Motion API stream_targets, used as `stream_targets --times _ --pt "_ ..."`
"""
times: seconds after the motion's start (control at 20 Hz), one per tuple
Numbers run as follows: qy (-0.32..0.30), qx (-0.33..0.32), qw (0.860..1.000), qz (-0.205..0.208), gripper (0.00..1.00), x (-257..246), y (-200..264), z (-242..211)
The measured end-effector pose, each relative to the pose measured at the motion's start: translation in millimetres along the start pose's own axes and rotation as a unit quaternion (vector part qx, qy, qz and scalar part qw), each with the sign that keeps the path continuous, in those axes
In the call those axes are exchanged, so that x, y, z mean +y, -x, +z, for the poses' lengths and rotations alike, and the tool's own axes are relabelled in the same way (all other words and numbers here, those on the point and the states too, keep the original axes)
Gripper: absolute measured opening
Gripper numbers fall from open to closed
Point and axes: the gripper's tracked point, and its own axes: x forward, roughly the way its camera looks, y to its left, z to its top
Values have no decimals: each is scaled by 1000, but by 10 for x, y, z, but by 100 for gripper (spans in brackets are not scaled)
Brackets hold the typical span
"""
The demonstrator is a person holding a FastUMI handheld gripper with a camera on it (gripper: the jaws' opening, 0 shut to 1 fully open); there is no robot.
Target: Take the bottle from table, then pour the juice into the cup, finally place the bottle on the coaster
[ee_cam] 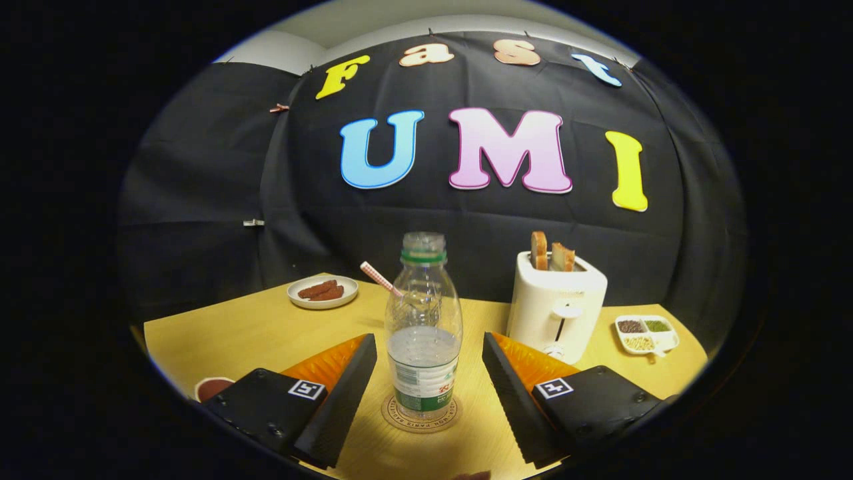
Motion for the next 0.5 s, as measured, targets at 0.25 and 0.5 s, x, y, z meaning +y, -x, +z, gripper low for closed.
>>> stream_targets --times 0.25,0.5 --pt "13 -5 1000 3 98 -32 516 552" --pt "23 -19 999 10 98 14 1011 1119"
